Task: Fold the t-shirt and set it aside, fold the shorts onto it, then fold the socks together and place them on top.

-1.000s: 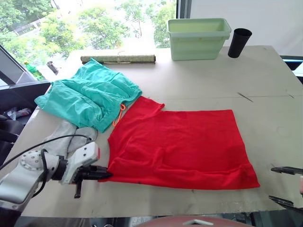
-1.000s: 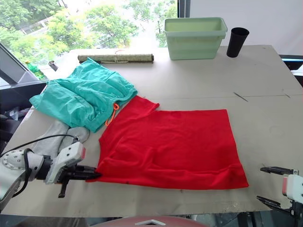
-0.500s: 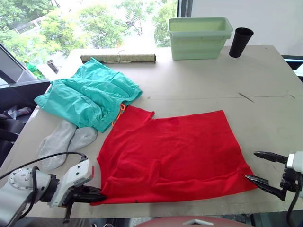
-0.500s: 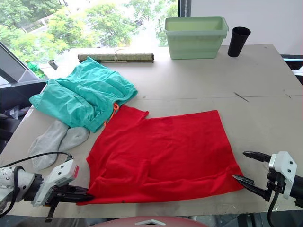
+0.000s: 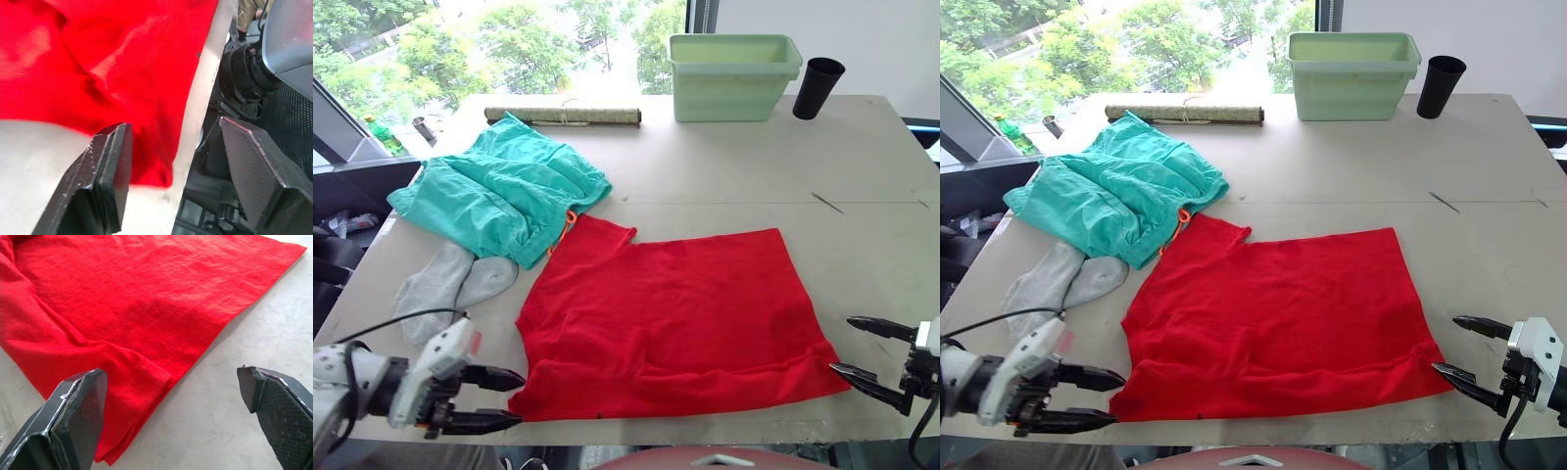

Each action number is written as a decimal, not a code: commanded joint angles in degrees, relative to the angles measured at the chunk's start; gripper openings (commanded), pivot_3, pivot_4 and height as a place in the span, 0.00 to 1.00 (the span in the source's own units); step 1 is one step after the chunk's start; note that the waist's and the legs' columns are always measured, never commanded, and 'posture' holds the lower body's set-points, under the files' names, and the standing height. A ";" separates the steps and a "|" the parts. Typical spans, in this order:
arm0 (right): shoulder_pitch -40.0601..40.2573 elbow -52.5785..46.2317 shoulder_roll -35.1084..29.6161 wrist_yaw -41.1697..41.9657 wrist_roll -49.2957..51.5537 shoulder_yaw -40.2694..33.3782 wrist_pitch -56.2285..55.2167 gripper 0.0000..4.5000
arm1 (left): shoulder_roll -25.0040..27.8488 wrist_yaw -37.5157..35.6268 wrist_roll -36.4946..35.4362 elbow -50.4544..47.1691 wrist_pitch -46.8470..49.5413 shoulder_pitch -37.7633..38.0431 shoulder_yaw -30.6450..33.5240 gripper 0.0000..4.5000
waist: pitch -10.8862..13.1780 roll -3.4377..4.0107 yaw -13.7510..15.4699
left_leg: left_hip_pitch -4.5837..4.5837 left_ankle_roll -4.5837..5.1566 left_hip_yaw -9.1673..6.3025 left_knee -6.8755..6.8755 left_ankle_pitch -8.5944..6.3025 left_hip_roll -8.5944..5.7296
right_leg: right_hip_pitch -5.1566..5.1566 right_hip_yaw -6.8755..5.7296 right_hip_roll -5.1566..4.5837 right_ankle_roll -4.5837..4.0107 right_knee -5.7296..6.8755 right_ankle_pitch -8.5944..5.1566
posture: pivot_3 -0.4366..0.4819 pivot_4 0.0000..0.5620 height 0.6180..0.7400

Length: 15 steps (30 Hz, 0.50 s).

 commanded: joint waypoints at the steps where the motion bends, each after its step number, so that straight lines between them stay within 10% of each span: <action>1: -3.53 -3.51 -0.37 -2.96 3.95 -1.83 5.08 1.00 | -0.78 4.51 -3.67 5.13 3.68 -12.42 0.00 0.69 | 0.04 0.01 0.30 | -0.01 0.00 -0.01 0.04 0.00 0.00 | 0.00 0.00 0.00 0.00 0.02 0.00 | 0.48 0.27 0.97; 7: -16.72 -7.59 -3.40 -12.67 1.10 4.50 17.66 1.00 | -10.52 21.34 2.16 16.64 7.66 -41.68 -9.81 0.69 | 0.25 -0.31 0.85 | -0.08 -0.06 0.01 0.42 0.07 -0.01 | 0.00 -0.02 -0.05 -0.04 0.36 0.11 | 0.48 0.27 0.97; 15: -39.55 -1.15 -0.78 -21.17 -4.93 16.78 27.59 1.00 | -19.72 28.33 12.62 28.88 3.77 -56.30 -22.15 0.69 | 0.46 -0.81 0.67 | -0.15 0.03 0.08 0.55 0.31 0.02 | -0.05 -0.14 0.07 0.04 0.64 0.30 | 0.48 0.27 0.97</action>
